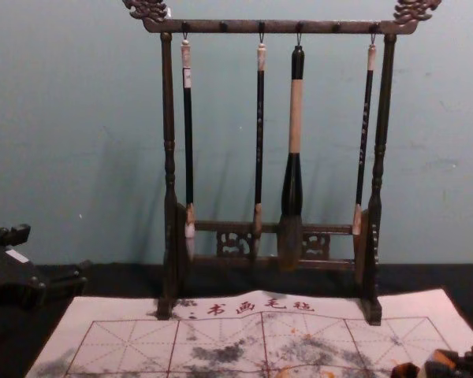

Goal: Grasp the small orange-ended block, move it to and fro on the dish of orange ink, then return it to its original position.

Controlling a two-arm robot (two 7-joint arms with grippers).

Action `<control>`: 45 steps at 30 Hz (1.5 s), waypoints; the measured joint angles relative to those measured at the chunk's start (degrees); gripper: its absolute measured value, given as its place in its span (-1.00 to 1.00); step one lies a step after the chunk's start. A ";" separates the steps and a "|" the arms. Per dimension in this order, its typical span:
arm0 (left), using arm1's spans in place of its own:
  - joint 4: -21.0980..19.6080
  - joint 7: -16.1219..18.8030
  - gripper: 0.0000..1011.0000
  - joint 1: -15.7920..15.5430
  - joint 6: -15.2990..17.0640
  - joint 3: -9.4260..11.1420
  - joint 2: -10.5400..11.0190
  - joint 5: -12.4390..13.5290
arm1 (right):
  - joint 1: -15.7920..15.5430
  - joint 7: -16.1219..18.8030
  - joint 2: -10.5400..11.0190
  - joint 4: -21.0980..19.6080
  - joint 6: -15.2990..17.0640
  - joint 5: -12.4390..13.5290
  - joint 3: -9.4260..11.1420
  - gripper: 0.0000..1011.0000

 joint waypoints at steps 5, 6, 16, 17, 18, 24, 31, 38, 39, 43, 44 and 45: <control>0.00 0.00 0.98 0.00 0.00 0.00 0.00 0.00 | 0.00 0.00 0.00 0.00 0.00 0.00 0.00 -0.79; 0.00 0.00 0.98 0.00 0.00 0.00 0.00 0.00 | 0.00 0.00 0.00 0.00 0.00 0.00 0.00 -0.79; 0.00 0.00 0.98 0.00 0.00 0.00 0.00 0.00 | 0.00 -0.01 0.00 0.00 0.00 0.00 0.01 -0.79; 0.00 0.00 0.98 0.00 0.00 0.00 0.00 0.00 | 0.00 -0.01 0.00 0.00 0.00 0.01 0.01 -0.79; 0.00 0.00 0.98 0.00 0.00 0.00 0.00 0.00 | 0.00 -0.01 0.00 0.00 0.00 0.00 0.01 -0.79; 0.00 0.00 0.98 0.00 0.00 0.00 0.00 0.00 | 0.11 0.25 0.08 0.01 -0.01 -0.05 -0.16 -0.79; 0.00 0.00 0.98 0.00 0.00 0.00 0.00 0.00 | 0.17 0.75 0.25 -0.13 -0.10 0.12 -0.33 -0.79; 0.00 0.00 0.98 0.00 0.00 0.00 0.00 0.00 | 0.05 0.88 0.54 -0.42 -0.08 0.27 -0.38 -0.79; 0.00 0.00 0.98 0.00 0.00 0.00 0.00 0.00 | 0.01 0.85 0.60 -0.54 -0.03 0.28 -0.38 -0.79; 0.00 0.00 0.98 0.00 0.00 0.00 0.00 0.00 | -0.22 0.56 0.86 -1.16 0.08 0.23 -0.30 -0.79; 0.00 0.00 0.98 0.00 0.00 0.00 0.00 0.00 | -0.30 0.46 0.96 -1.36 0.12 0.22 -0.22 -0.79; 0.00 0.00 0.98 0.00 0.00 0.00 0.00 0.00 | -0.40 0.34 1.05 -1.59 0.15 0.22 -0.11 -0.79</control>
